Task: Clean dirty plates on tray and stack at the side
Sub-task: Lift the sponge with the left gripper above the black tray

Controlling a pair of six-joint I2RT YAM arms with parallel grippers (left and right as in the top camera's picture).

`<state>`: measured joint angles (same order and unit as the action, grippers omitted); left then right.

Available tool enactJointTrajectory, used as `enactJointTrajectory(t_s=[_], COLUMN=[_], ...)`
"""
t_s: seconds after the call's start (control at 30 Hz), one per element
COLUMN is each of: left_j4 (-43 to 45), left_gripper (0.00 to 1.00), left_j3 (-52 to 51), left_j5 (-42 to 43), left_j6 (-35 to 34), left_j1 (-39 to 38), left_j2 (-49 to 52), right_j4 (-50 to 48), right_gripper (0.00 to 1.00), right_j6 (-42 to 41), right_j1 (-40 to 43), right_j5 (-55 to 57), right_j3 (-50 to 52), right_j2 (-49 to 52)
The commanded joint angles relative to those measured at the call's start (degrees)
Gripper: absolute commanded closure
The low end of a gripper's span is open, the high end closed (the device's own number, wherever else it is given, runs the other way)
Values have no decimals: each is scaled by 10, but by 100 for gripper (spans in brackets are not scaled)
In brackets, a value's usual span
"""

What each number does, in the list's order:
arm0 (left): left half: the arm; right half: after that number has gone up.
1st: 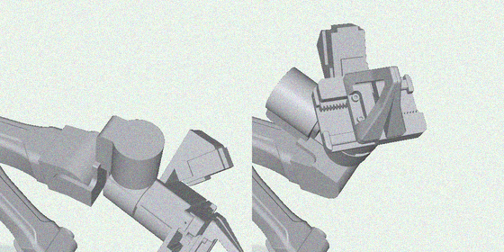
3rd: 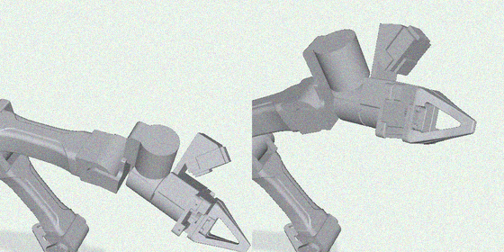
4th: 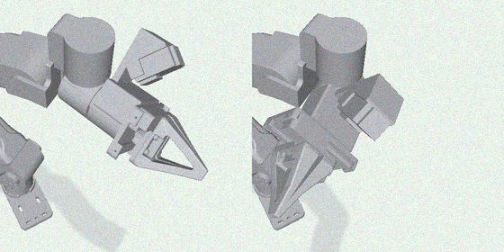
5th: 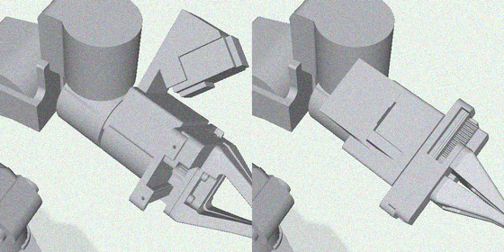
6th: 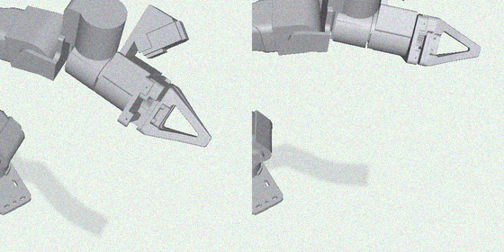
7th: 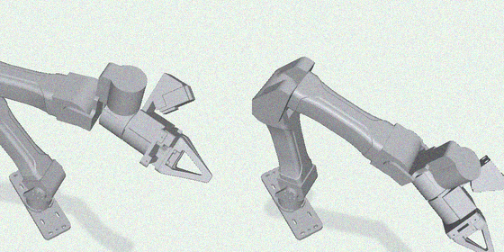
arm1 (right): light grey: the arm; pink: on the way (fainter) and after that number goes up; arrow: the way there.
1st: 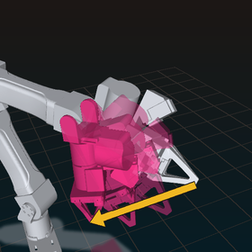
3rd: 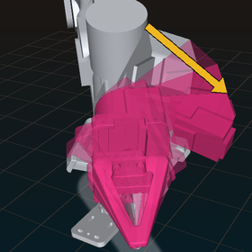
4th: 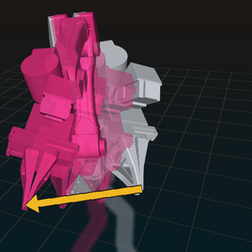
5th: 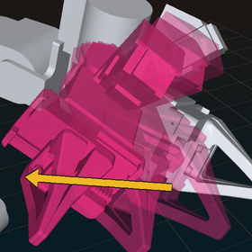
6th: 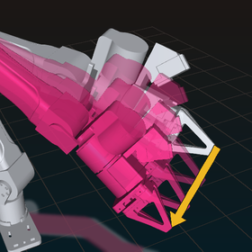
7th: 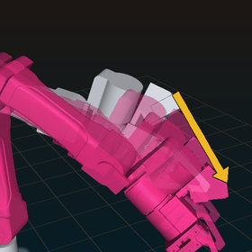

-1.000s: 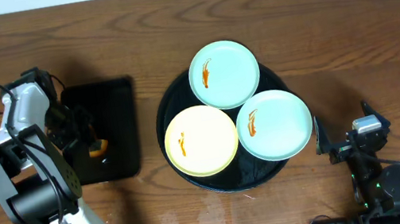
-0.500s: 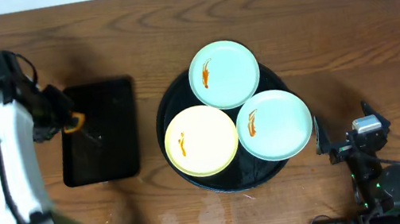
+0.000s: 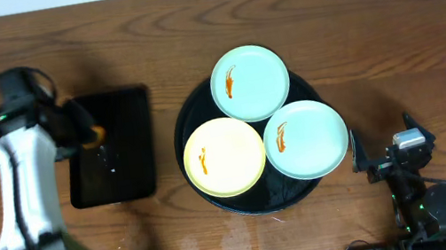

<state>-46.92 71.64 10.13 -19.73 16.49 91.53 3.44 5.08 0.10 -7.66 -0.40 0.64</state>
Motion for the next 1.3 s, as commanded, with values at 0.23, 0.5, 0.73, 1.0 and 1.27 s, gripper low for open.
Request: enactJointTrajectory(t_s=[0.23, 0.5, 0.73, 1.0, 1.27], left_j4=[-86, -46, 42, 20, 15], left_gripper=[93, 93, 93, 93, 93], left_j3=[123, 97, -35, 17, 21], left_j5=[-1, -10, -1, 258, 420], left_j6=[10, 34, -43, -111, -278], left_j1=[-9, -15, -28, 31, 77], left_j2=[-49, -122, -23, -4, -25], right_j4=[2, 2, 2, 2, 2], right_gripper=[1, 1, 1, 1, 1], right_j6=[6, 6, 6, 6, 6], right_j1=[6, 6, 6, 6, 6], right_j5=[3, 3, 3, 3, 3], right_j3=[1, 1, 1, 1, 1], right_j2=[-3, -3, -3, -3, -3])
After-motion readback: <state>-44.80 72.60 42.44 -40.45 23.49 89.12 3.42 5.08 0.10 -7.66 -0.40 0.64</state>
